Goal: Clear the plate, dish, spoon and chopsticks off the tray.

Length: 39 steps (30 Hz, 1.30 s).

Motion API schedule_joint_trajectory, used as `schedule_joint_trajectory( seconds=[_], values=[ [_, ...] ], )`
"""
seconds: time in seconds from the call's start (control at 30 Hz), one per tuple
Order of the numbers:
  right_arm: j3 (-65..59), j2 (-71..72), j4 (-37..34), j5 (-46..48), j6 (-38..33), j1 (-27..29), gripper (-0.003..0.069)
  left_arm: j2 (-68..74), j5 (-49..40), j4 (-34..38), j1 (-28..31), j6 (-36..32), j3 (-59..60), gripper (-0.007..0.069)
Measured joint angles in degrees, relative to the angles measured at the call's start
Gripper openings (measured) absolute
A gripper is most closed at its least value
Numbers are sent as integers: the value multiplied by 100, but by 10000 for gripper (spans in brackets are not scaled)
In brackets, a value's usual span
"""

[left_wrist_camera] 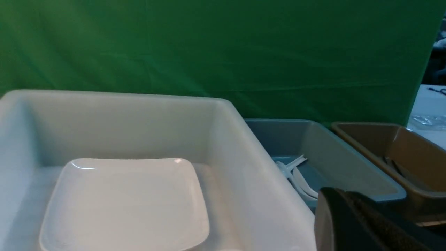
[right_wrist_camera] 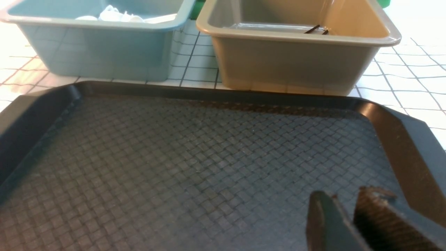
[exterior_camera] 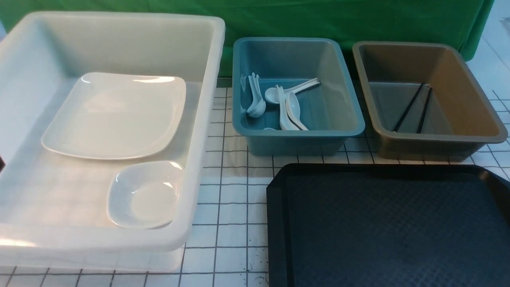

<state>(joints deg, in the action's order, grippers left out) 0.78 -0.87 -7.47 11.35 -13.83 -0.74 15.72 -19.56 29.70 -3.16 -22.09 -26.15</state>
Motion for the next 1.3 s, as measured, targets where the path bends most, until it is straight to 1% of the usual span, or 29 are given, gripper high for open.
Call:
schedule_joint_trajectory(
  seconds=[0.1, 0.23, 0.3, 0.43, 0.53, 0.6, 0.67, 0.7, 0.83, 1.03, 1.17, 1.3],
  values=[
    [0, 0, 0, 0, 0, 0, 197, 0, 6, -192, 0, 0, 12, 4],
    [0, 0, 0, 0, 0, 0, 200, 0, 249, -871, 0, -5, 17, 4],
    [0, 0, 0, -5, 0, 0, 204, 0, 282, -1057, 0, -2, 25, 4],
    [0, 0, 0, -5, 0, 0, 210, -68, 338, -1161, 0, 219, 139, 4],
    [0, 0, 0, -11, 0, 0, 218, -434, 349, -1850, 40, 1050, 596, 4],
    [0, 0, 0, -13, 0, 0, 223, -746, 344, -2413, 175, 1697, 968, 4],
    [0, 0, 0, -18, 0, 0, 227, -1000, 344, -2724, 338, 2270, 1346, 4],
    [0, 0, 0, -18, 0, 0, 229, -1104, 344, -2834, 414, 2444, 1525, 4],
    [0, 0, 0, -18, 0, 0, 235, -1400, 336, -2970, 535, 2675, 2049, 4],
    [0, 0, 0, -18, 0, 0, 238, -1572, 424, -2970, 541, 2721, 2582, 4],
    [0, 0, 0, -18, 0, 0, 240, -1572, 652, -2867, 541, 2742, 2644, 4],
    [0, 0, 0, -18, 0, 0, 242, -1574, 628, -2826, 541, 2742, 2649, 4]
  ],
)
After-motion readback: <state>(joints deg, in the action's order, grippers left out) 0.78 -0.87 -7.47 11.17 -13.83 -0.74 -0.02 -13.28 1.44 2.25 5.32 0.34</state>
